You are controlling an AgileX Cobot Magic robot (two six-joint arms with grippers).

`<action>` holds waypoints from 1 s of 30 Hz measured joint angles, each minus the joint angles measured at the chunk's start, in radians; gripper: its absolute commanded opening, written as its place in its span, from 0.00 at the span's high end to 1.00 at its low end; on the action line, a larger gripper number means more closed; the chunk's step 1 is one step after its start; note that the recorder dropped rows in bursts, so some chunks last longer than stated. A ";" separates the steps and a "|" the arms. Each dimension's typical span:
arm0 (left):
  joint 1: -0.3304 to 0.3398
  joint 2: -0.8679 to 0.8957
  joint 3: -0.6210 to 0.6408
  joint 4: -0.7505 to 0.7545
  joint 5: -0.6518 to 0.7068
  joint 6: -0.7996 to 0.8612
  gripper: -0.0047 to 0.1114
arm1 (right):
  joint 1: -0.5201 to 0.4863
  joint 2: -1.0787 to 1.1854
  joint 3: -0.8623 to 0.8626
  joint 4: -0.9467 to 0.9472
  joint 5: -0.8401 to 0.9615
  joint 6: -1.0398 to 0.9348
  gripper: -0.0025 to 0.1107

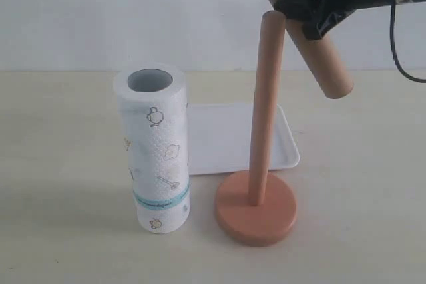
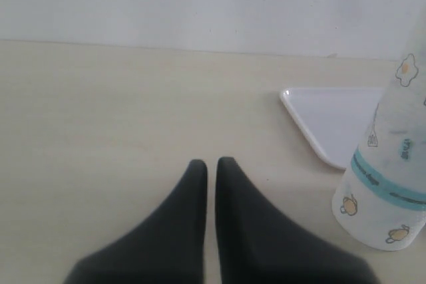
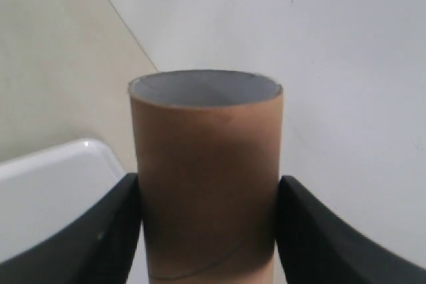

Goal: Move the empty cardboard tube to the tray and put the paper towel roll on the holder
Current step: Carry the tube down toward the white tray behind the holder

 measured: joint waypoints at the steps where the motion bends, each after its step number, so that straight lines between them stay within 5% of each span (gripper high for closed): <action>1: 0.000 0.000 0.000 0.000 0.000 0.000 0.92 | 0.000 0.002 0.000 0.000 0.005 -0.006 0.98; 30: 0.000 0.000 0.000 0.000 0.000 0.000 0.92 | 0.093 0.252 -0.118 -0.002 -0.046 -0.027 0.98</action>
